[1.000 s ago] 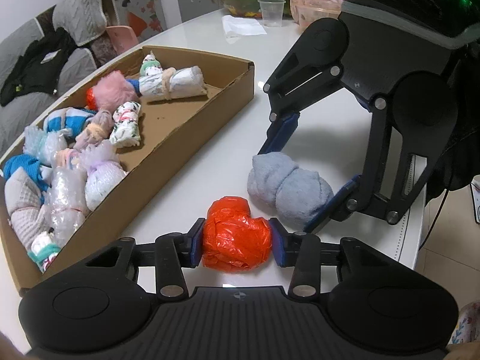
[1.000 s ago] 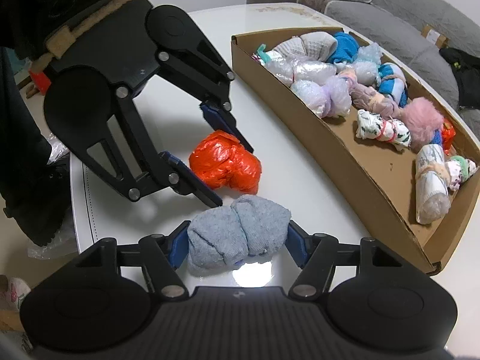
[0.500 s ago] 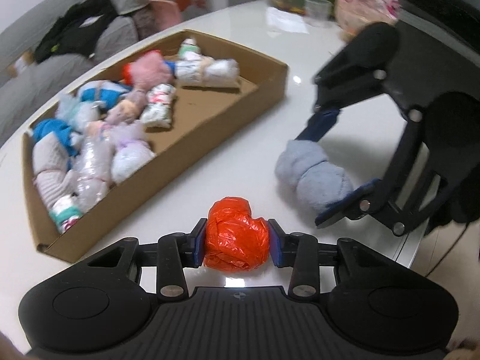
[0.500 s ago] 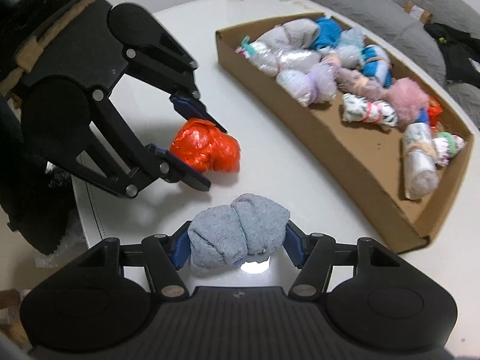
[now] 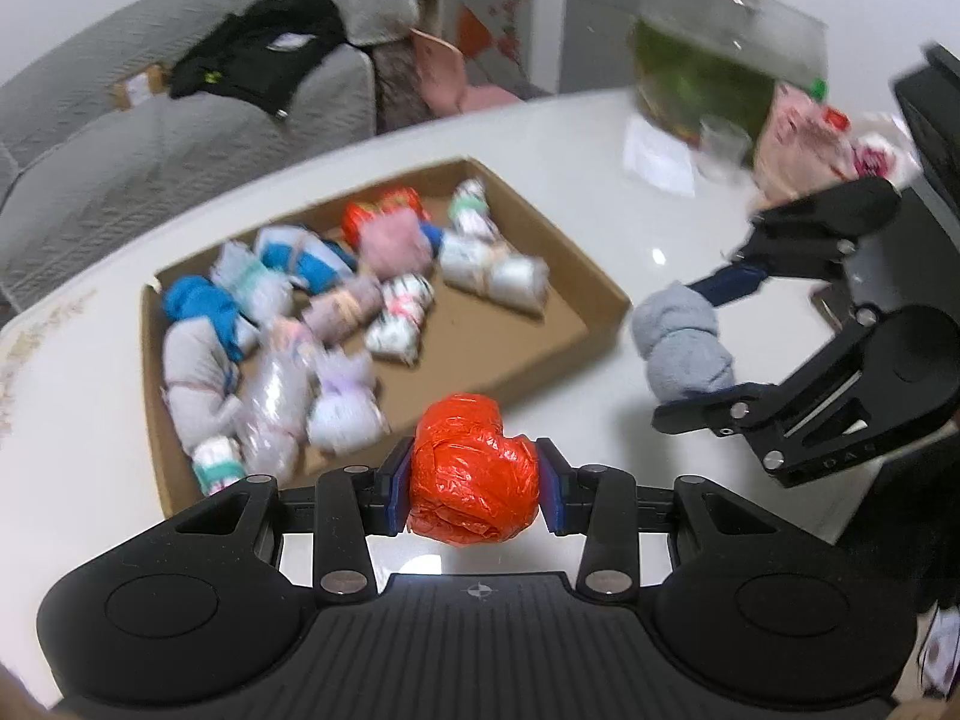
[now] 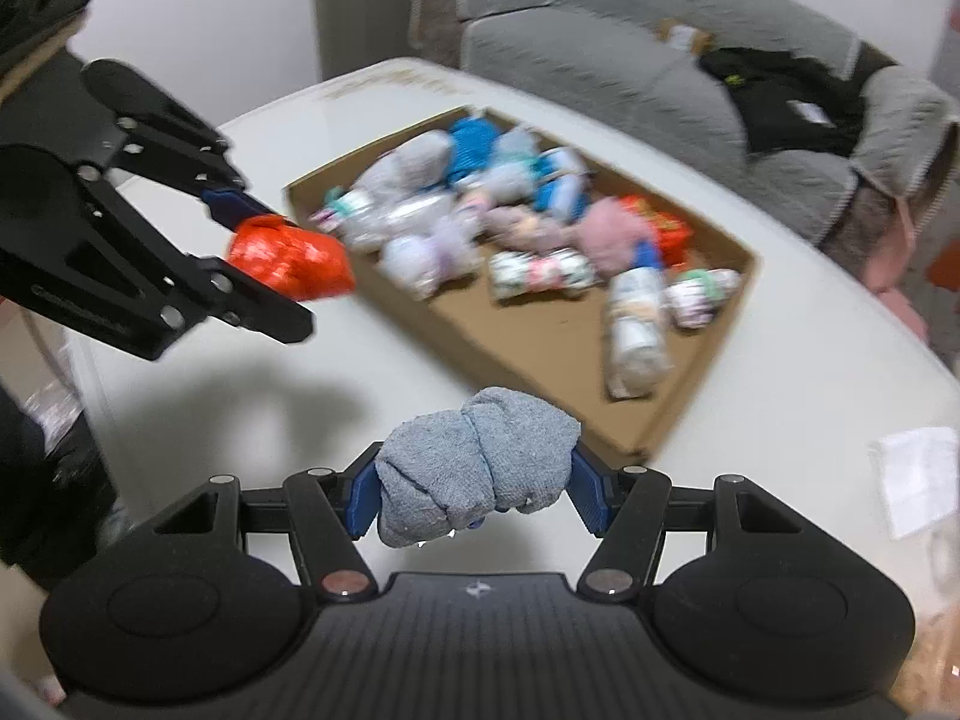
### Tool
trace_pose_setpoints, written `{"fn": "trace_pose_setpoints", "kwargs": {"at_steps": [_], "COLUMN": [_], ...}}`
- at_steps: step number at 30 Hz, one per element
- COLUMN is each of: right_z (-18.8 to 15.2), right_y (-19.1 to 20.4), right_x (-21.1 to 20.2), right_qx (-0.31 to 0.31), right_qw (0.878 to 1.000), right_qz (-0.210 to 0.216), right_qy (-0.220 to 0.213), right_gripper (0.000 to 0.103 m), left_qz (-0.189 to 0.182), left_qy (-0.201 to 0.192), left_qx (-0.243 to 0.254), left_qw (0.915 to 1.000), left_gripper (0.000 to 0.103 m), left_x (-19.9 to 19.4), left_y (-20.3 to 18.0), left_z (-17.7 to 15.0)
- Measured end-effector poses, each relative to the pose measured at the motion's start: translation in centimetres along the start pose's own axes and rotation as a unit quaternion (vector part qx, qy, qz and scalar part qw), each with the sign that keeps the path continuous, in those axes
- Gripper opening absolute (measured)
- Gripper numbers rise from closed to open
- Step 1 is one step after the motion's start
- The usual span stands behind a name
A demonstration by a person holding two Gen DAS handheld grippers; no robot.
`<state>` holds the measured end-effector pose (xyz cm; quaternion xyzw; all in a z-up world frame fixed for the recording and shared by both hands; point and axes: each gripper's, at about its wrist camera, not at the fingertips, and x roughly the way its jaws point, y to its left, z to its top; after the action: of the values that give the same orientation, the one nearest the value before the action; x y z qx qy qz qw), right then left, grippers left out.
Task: Organize objects
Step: 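Carry the red packet and grey sock over the tray and lower them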
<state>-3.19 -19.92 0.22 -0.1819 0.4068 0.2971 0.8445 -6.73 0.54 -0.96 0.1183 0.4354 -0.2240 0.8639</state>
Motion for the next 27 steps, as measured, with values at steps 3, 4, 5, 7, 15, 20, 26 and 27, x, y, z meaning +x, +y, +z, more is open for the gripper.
{"fn": "trace_pose_setpoints", "kwargs": {"at_steps": [3,4,5,7,15,20,26,27], "right_z": [0.5,0.8,1.0,1.5,4.6,5.5,5.5,5.6], "right_y": [-0.9,-1.1,-1.4,-1.8,-4.8,-6.3,-6.7,-6.7], "right_x": [-0.6,-0.8,-1.2,-1.6,-0.4,0.6,2.2,2.7], "right_qx": [0.010,0.011,0.011,0.007,-0.006,-0.010,-0.034,-0.038], "right_qw": [1.000,0.999,0.999,0.998,0.998,0.998,0.999,0.999], "right_qz": [-0.016,-0.021,-0.023,-0.023,-0.020,-0.021,0.006,0.012], "right_qy": [-0.024,-0.031,-0.039,-0.051,-0.067,-0.058,-0.037,-0.032], "right_gripper": [0.058,0.058,0.058,0.058,0.058,0.058,0.058,0.058], "left_qz": [0.007,0.005,0.004,0.002,0.011,0.012,-0.006,-0.010], "left_qy": [-0.011,-0.016,-0.020,-0.025,-0.026,-0.011,0.010,0.013], "left_qx": [-0.012,-0.012,-0.014,-0.016,0.008,0.009,0.011,0.015], "left_qw": [0.9998,0.9998,0.9997,0.9995,0.9996,0.9998,0.9999,0.9998], "left_gripper": [0.047,0.047,0.047,0.047,0.047,0.047,0.047,0.047], "left_x": [0.0,-0.1,-0.2,-0.1,2.4,4.3,6.6,6.9], "left_y": [0.4,0.7,1.0,1.7,3.1,3.7,3.9,3.8], "left_z": [1.4,2.1,2.6,3.8,6.8,7.0,6.6,6.6]}}
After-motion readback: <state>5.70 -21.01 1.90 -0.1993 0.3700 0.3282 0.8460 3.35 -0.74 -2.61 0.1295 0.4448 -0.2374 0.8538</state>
